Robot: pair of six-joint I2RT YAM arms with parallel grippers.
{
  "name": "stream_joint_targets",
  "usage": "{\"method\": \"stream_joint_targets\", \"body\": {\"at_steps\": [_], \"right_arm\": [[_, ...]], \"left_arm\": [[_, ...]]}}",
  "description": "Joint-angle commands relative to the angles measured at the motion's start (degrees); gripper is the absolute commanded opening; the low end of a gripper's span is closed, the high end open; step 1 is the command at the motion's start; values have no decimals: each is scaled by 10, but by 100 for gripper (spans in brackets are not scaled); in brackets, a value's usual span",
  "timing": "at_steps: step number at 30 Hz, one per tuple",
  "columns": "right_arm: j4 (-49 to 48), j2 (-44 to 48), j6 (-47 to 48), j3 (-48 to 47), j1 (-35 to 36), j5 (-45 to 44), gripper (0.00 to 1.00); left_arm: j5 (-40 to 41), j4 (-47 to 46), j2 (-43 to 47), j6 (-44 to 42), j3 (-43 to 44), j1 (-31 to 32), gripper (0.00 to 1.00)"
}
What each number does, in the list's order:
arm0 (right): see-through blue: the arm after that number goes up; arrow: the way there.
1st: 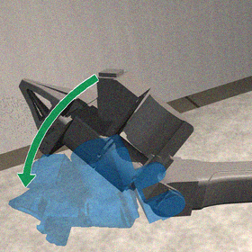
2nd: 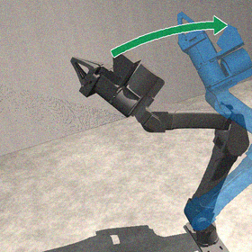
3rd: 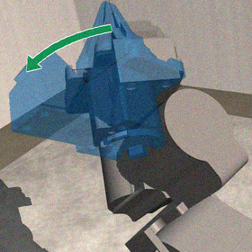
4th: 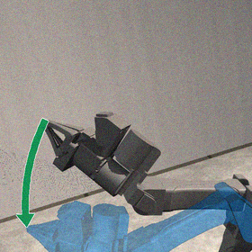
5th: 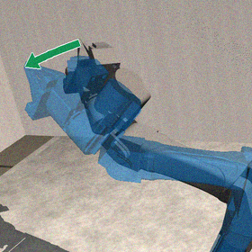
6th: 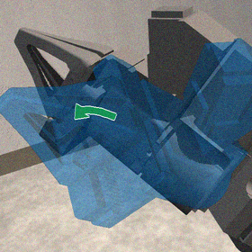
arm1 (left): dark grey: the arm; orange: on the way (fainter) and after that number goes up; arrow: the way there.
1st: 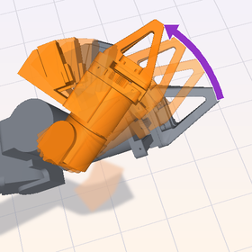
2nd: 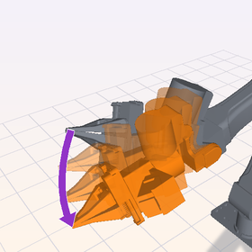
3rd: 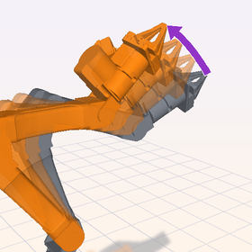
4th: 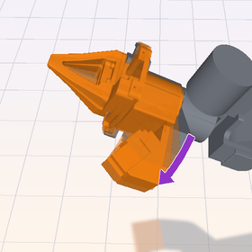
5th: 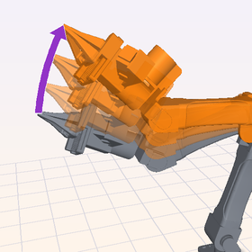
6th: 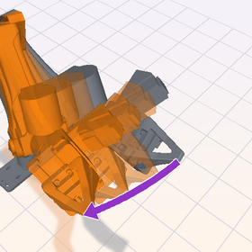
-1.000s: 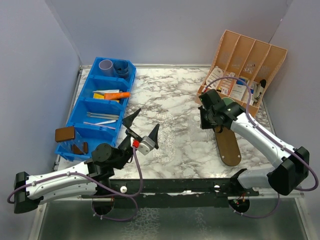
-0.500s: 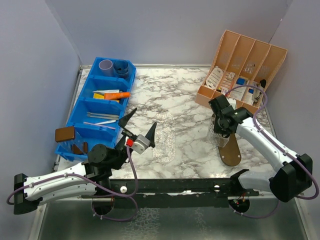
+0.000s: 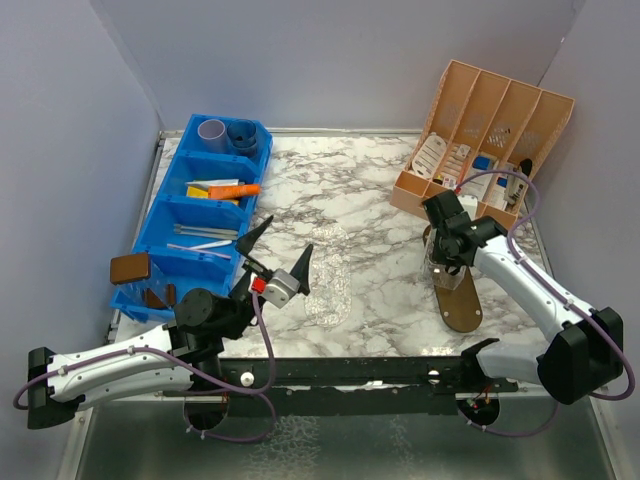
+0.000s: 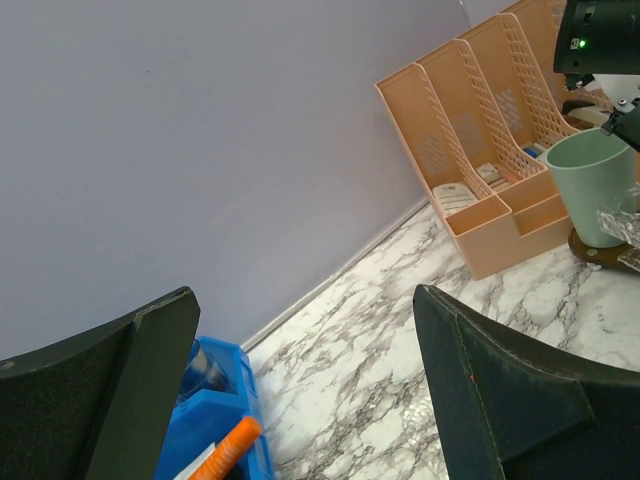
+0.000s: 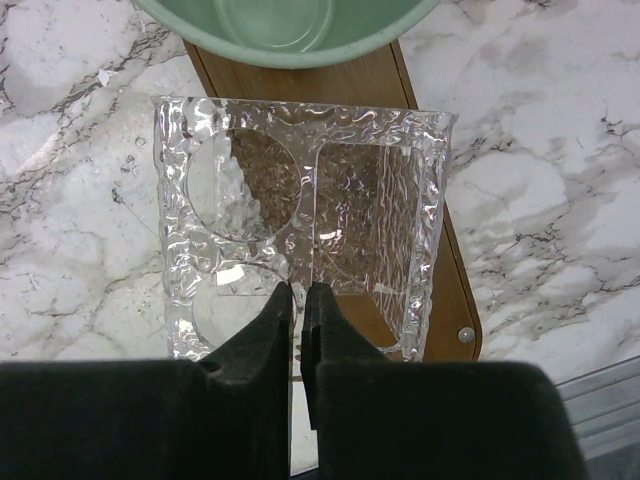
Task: Prepare toiletry sets of a toothbrush and toothpaste on the tray
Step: Place the toothpaste holder on the tray.
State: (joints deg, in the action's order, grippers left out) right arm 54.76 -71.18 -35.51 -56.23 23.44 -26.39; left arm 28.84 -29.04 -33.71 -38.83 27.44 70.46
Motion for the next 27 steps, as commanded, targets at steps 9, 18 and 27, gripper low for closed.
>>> {"method": "stream_joint_targets", "body": {"at_steps": [9,18,27], "right_arm": [[-43,3,12,13,-9,-38,10],[-8,34,0,-16,-9,-24,39],[-72,199,134,-59,-9,12,45]], "left_arm": [[13,-17,-3,8,14,-4,91],[2,6,1,40,23,-4,93],[-29,65,-46,144,62,-6,99]]}}
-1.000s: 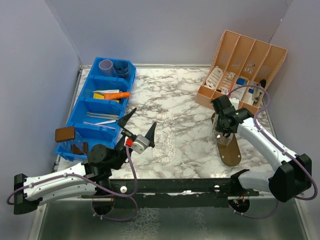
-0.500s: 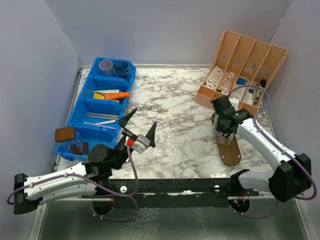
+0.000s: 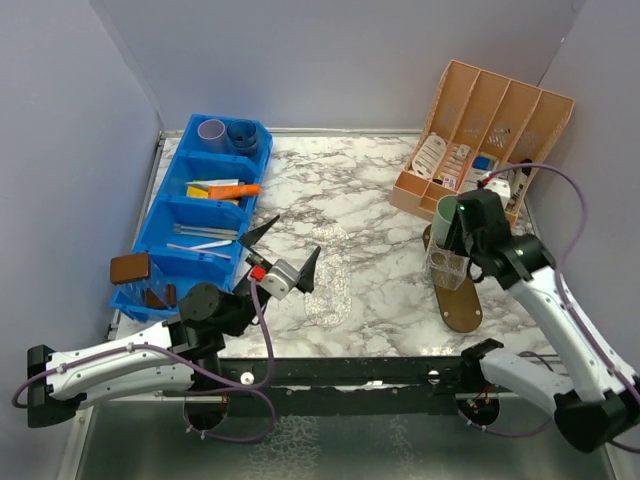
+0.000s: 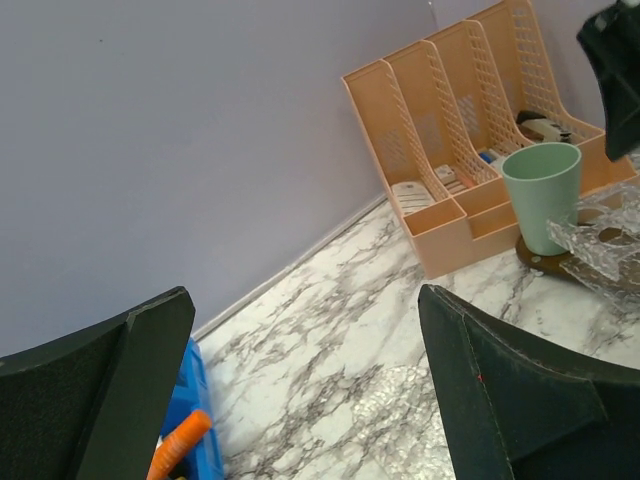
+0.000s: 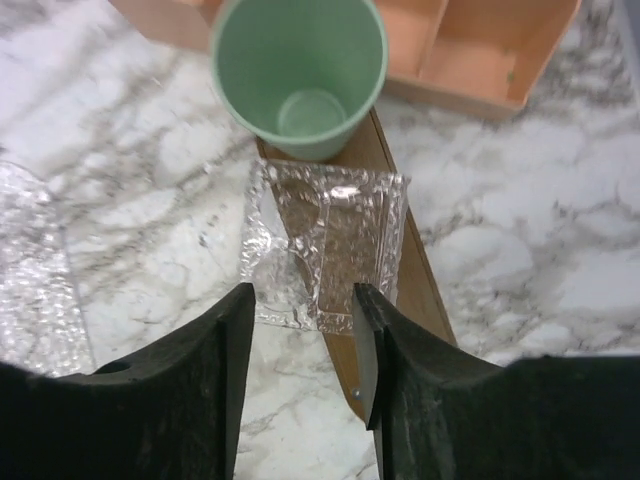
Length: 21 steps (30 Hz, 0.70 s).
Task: Prepare toiletry sets of a toothbrush and toothpaste on the tray
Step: Place the toothpaste holder on the tray.
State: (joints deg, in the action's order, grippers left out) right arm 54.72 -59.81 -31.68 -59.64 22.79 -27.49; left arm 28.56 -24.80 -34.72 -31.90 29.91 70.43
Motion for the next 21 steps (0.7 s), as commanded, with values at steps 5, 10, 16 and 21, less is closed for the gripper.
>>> {"method": "stream_joint_targets", "body": {"at_steps": [5,10,16,21], "right_arm": [[-156,160,148,-36,-2,56,61],[-199,206,194,-41,-2,93,67],[-219,259,236,-20,-2,97,72],[-246,325,252,23,-2,67,74]], "left_arm": [[-59,56,-154,202,97,-12,99],[-136,56,-273,325,134,-26,86],[-237,70,-427,499,239,-83,92],[-357,96,-568,662,330,-167,97]]}}
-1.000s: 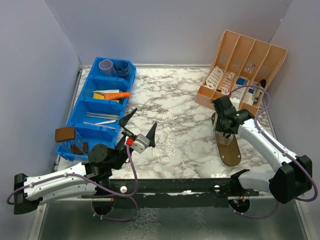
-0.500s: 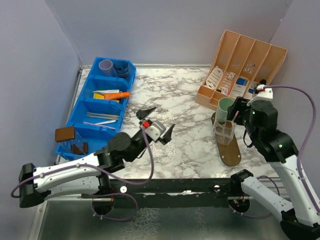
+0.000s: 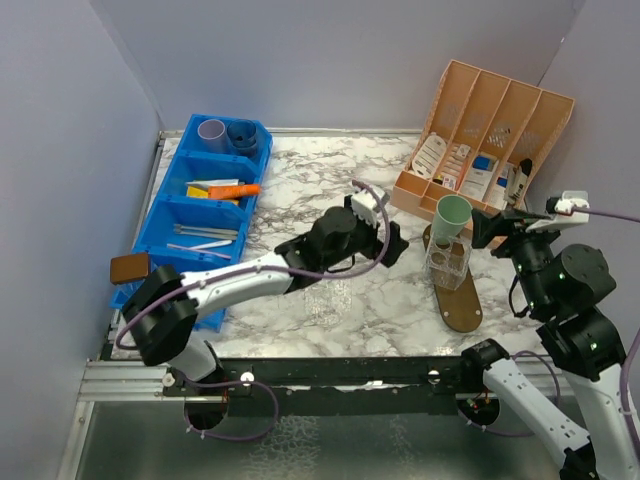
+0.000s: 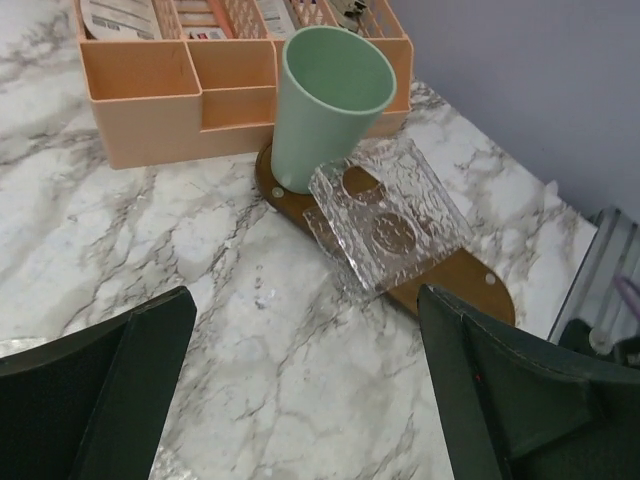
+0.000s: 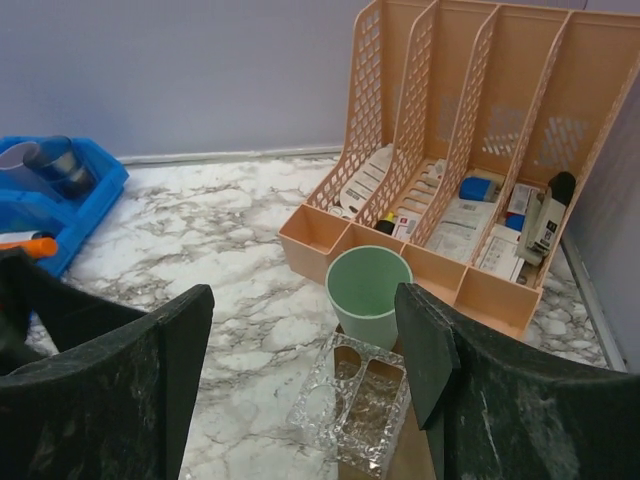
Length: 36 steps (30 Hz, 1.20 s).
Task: Prepare toiletry sets of a toothbrush and toothpaste on the tray
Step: Place the toothpaste holder on the tray, then adjust the toothpaste holder on the tray.
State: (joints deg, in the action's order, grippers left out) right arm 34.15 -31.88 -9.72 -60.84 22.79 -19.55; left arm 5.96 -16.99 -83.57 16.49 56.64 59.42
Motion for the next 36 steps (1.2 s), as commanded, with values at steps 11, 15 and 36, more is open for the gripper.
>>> {"method": "stream_joint_targets", "body": {"at_steps": [11,15,36], "right_arm": [[-53,110,68,70,22,-70,78],[-55,124,76,79,28,-79,80],[-59,140,85,100,35,-60,80]], "left_arm": [[-344,4,-324,351,242,-100,97],[-342,-12,-342,367,244,-95,95],[-350,-116,-407,505,239,-81,57]]}}
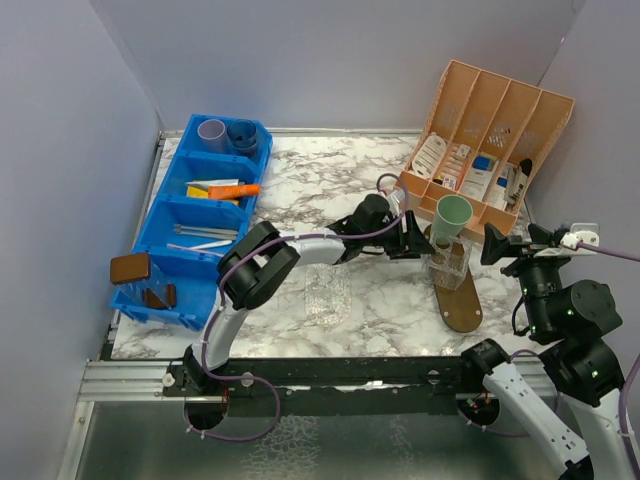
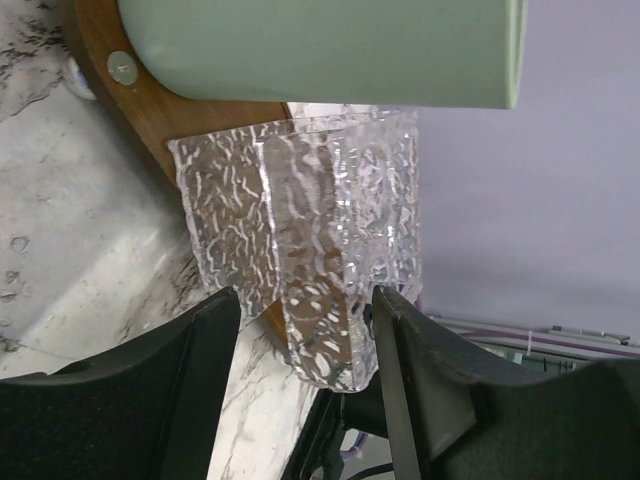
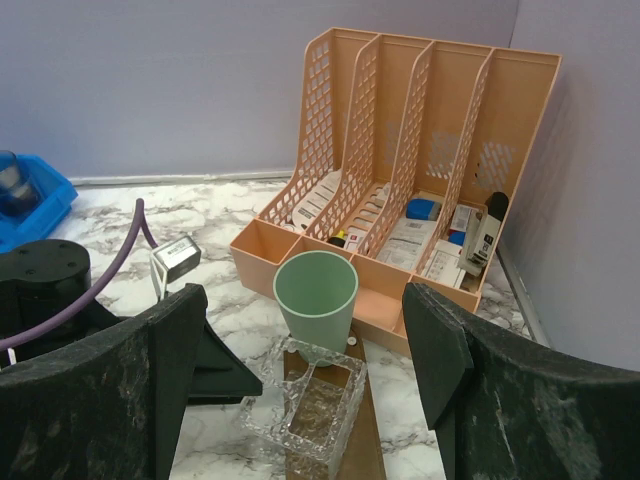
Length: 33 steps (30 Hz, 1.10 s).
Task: Prepare toiletry sets of a toothbrush and toothpaste on the tray
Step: Adjust the toothpaste holder on the tray.
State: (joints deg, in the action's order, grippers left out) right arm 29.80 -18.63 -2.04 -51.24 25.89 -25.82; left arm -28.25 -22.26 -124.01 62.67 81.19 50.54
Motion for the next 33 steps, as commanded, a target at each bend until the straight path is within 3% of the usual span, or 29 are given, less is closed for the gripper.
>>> {"method": "stream_joint_targets", "body": {"at_steps": [1,16,28,33], "right_arm": [[-16,7,10,4,4,4,80],[-20,12,12,10,6,7,80],[-21,14,12,12,7,9,80],[-19,14,12,9,9,7,80]], "left_arm": [[-3,-70,-2,49,-10,9,56],[24,-104,5,101,-34,25,43],[115,-137,25,166,-101,61,38],[116,-153,26,153,-103,63,56]]}}
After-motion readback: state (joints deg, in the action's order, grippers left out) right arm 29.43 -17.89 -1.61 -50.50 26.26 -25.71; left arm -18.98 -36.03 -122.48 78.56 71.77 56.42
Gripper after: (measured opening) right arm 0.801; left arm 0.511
